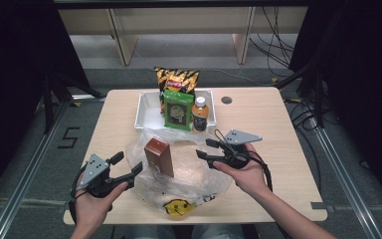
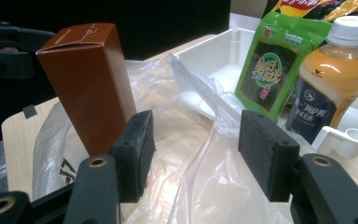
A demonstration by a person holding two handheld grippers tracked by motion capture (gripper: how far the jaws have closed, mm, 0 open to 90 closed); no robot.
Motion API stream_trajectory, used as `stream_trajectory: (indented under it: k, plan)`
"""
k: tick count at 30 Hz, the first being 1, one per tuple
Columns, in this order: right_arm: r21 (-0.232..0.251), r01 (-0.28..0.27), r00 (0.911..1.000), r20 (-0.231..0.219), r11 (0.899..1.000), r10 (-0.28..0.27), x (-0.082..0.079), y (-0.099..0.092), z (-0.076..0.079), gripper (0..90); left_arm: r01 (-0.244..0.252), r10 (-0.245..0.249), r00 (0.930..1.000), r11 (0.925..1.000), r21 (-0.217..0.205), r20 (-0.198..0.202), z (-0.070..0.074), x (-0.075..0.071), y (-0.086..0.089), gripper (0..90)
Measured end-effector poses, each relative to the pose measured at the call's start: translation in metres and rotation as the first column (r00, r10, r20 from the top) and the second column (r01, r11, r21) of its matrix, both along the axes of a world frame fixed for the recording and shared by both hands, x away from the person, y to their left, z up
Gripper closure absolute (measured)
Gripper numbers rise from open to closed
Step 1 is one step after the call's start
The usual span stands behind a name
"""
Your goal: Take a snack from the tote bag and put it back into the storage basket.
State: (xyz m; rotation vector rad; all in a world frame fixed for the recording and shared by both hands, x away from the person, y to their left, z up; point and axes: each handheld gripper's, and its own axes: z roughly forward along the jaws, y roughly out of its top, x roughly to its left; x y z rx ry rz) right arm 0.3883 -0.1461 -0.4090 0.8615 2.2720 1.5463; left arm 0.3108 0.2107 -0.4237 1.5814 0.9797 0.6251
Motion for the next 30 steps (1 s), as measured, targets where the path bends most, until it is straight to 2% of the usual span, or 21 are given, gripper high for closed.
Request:
stream_trajectory:
  k: [2,3,5,6,8,9,10,12,14,15,17,18,19,21,22,24,25,26,30]
  plan:
    - [0.014,0.006,1.0,-0.002,1.0,-0.006,-0.001,0.001,-0.001,45.6,0.023,-0.023,0.9997,0.9997,-0.002,0.006,0.001,-0.002,-0.004,20.1]
    - [0.013,-0.002,1.0,-0.001,1.0,0.002,0.0,0.002,-0.002,45.4,0.032,-0.032,0.9994,0.9994,-0.008,0.012,0.002,-0.002,-0.006,19.1]
    - [0.003,0.015,0.9999,0.002,1.0,-0.015,-0.001,0.002,-0.002,45.0,0.044,-0.044,0.999,0.999,-0.005,0.011,0.004,-0.004,-0.011,17.2]
    - [0.018,0.004,0.9998,-0.02,1.0,-0.004,-0.001,0.003,-0.003,44.8,0.047,-0.047,0.9988,0.9988,-0.014,0.014,0.004,-0.004,-0.013,16.2]
    - [0.018,0.011,0.9997,-0.022,1.0,-0.011,-0.001,0.003,-0.003,44.2,0.048,-0.048,0.9988,0.9988,-0.009,0.008,0.005,-0.004,-0.017,15.2]
    - [0.004,0.003,1.0,-0.006,1.0,-0.003,0.001,0.001,-0.003,44.0,0.049,-0.049,0.9988,0.9988,-0.011,0.011,0.005,-0.004,-0.021,15.1]
    - [0.011,0.021,0.9995,-0.025,1.0,-0.02,-0.001,0.001,-0.002,43.9,0.051,-0.051,0.9987,0.9986,-0.012,0.011,0.005,-0.004,-0.023,14.8]
    - [0.015,0.023,0.9995,0.021,1.0,-0.024,0.002,0.0,-0.002,43.6,0.049,-0.049,0.9987,0.9988,-0.005,0.009,0.005,-0.003,-0.028,14.4]
    - [0.021,0.007,1.0,-0.005,1.0,-0.007,0.001,0.0,-0.002,43.4,0.049,-0.049,0.9988,0.9988,0.008,0.01,0.004,-0.001,-0.033,14.2]
    - [0.008,0.01,0.9999,-0.003,1.0,-0.01,0.001,0.0,-0.001,43.1,0.052,-0.052,0.9986,0.9986,0.01,0.009,0.003,0.001,-0.035,14.2]
    - [0.011,0.017,0.9998,0.004,1.0,-0.017,0.001,0.0,-0.001,42.9,0.052,-0.052,0.9986,0.9984,0.023,0.008,0.001,0.005,-0.039,14.3]
    - [0.028,0.02,0.9997,-0.017,0.999,-0.02,-0.001,0.001,-0.001,42.6,0.051,-0.051,0.9987,0.9983,0.03,0.007,0.0,0.006,-0.04,14.3]
    - [0.03,0.016,0.9998,-0.01,0.999,-0.016,0.0,0.0,-0.001,42.5,0.048,-0.048,0.9988,0.9983,0.032,0.01,-0.001,0.008,-0.041,14.2]
    - [0.004,0.002,1.0,0.008,1.0,-0.002,0.001,-0.002,0.0,42.4,0.041,-0.042,0.999,0.9984,0.037,0.014,-0.002,0.011,-0.041,14.1]
    - [0.019,0.008,0.9999,-0.015,1.0,-0.008,-0.001,-0.002,0.0,42.3,0.032,-0.032,0.9994,0.9987,0.039,0.013,-0.002,0.011,-0.042,13.9]
    - [0.02,0.003,1.0,0.001,1.0,-0.003,0.001,-0.002,0.0,42.3,0.031,-0.032,0.9994,0.9986,0.043,0.011,-0.003,0.014,-0.043,13.3]
    - [0.014,0.009,0.9997,-0.022,1.0,-0.009,-0.001,-0.002,0.001,42.2,0.036,-0.036,0.9992,0.9985,0.042,0.014,-0.003,0.015,-0.044,13.1]
    - [0.017,-0.006,1.0,0.002,1.0,0.006,0.001,-0.001,-0.001,42.2,0.033,-0.033,0.9994,0.9983,0.048,0.011,-0.003,0.015,-0.045,12.8]
    - [0.028,0.01,0.9999,-0.01,1.0,-0.01,0.0,0.0,-0.001,42.0,0.034,-0.035,0.9994,0.9983,0.046,0.004,-0.003,0.018,-0.049,11.7]
